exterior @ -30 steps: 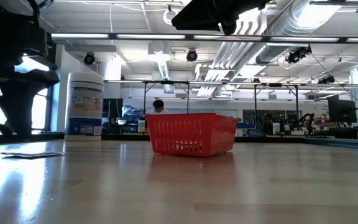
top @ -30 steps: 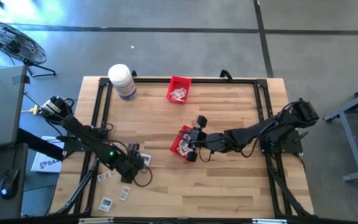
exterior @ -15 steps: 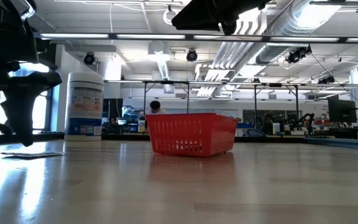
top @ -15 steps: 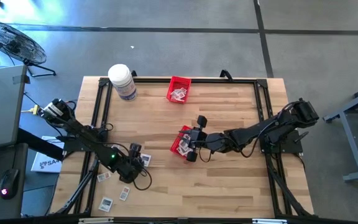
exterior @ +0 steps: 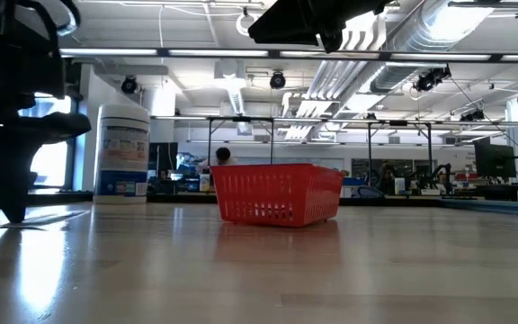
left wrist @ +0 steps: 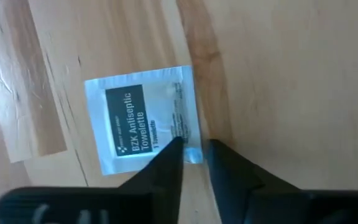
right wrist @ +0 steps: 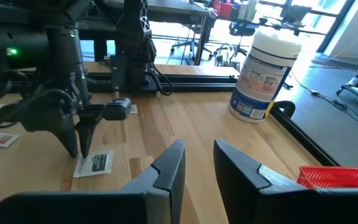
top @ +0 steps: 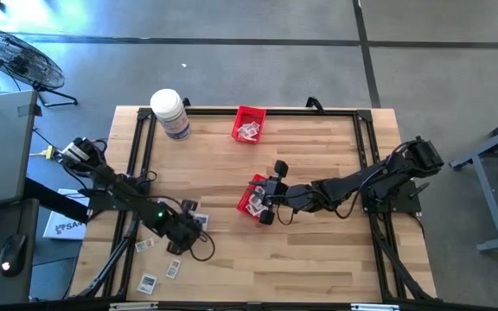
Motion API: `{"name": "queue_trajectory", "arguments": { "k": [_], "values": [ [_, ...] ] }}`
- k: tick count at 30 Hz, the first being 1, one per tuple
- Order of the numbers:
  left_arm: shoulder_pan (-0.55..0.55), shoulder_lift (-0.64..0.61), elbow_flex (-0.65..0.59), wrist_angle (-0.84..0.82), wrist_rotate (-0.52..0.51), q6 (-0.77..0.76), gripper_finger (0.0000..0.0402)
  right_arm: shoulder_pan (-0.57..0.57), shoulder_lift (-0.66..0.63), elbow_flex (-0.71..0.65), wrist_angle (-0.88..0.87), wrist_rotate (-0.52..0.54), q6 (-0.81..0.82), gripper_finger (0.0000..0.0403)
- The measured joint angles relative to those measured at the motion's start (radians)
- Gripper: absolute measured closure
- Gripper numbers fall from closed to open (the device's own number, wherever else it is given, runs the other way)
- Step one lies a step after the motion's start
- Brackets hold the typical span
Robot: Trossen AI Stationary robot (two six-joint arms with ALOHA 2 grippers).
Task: Pick & Place First Aid Supplies
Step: Put the white towelette pack into the bottom red bin
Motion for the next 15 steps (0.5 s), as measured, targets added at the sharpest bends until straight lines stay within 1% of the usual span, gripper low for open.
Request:
{"name": "queue_trajectory", "arguments": {
  "k": [3, 6, 10, 15],
  "values": [
    [0.029, 0.001, 0.0, 0.007, 0.002, 0.0, 0.0349, 0.0, 0.0, 0.0, 0.0, -0.001, 0.003, 0.0325],
    [0.046, 0.001, -0.001, 0.013, 0.001, 0.001, 0.0351, 0.0, 0.0, 0.0, 0.0, -0.002, 0.003, 0.0324],
    [0.049, 0.002, -0.001, 0.016, 0.001, -0.007, 0.0337, 0.0, 0.0, 0.0, 0.0, -0.01, 0.003, 0.0325],
    [0.05, 0.002, 0.029, 0.003, 0.001, -0.025, 0.0308, 0.0, 0.0, 0.0, -0.003, -0.015, 0.002, 0.0325]
  ]
}}
